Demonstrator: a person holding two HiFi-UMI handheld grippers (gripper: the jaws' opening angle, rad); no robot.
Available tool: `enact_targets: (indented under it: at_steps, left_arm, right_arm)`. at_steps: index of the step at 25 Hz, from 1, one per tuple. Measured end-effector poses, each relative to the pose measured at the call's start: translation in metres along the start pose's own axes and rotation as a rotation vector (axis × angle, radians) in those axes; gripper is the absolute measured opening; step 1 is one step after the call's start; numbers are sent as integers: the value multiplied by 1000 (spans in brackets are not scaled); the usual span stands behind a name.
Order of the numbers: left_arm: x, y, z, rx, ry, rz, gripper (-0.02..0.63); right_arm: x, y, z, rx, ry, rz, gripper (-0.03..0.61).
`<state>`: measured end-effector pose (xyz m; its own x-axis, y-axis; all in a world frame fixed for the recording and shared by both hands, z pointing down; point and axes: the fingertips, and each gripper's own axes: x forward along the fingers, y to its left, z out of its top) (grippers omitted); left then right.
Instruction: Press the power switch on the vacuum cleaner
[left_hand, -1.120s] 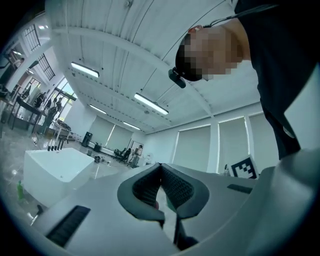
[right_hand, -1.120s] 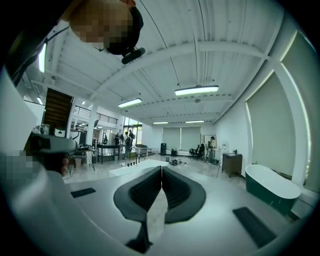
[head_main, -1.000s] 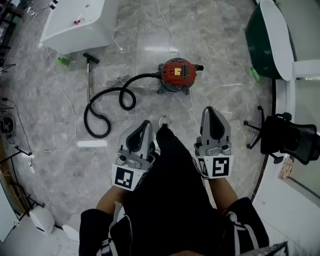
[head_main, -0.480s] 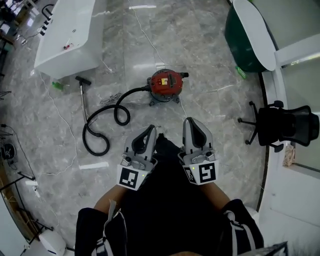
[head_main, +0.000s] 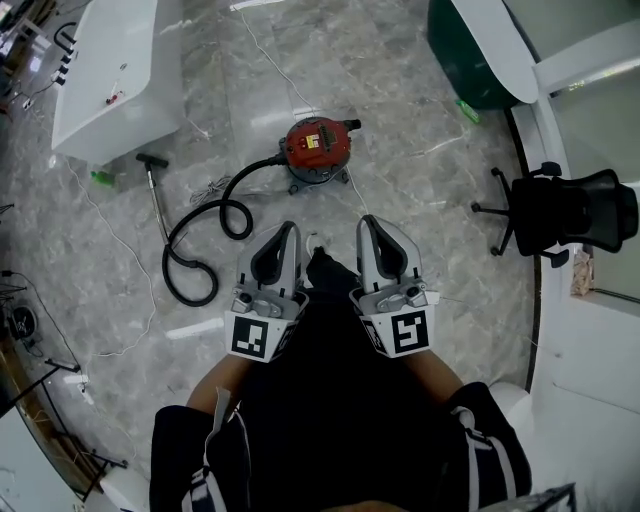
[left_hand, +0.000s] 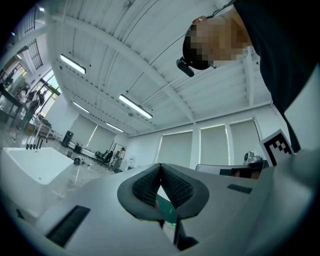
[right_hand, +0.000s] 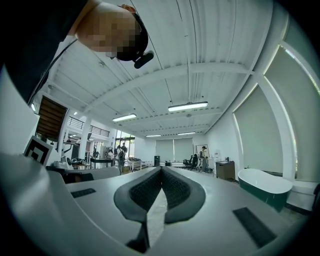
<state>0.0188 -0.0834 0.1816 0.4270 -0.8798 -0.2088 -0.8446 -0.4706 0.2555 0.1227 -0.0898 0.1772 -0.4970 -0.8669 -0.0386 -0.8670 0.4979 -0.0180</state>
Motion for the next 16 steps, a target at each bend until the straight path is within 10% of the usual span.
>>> enact_targets:
  at_steps: [16]
  left_arm:
    - [-8,-34,-10,94,14,-83,14]
  right_arm:
    - [-21,-7,3,-23,-16,-32,18]
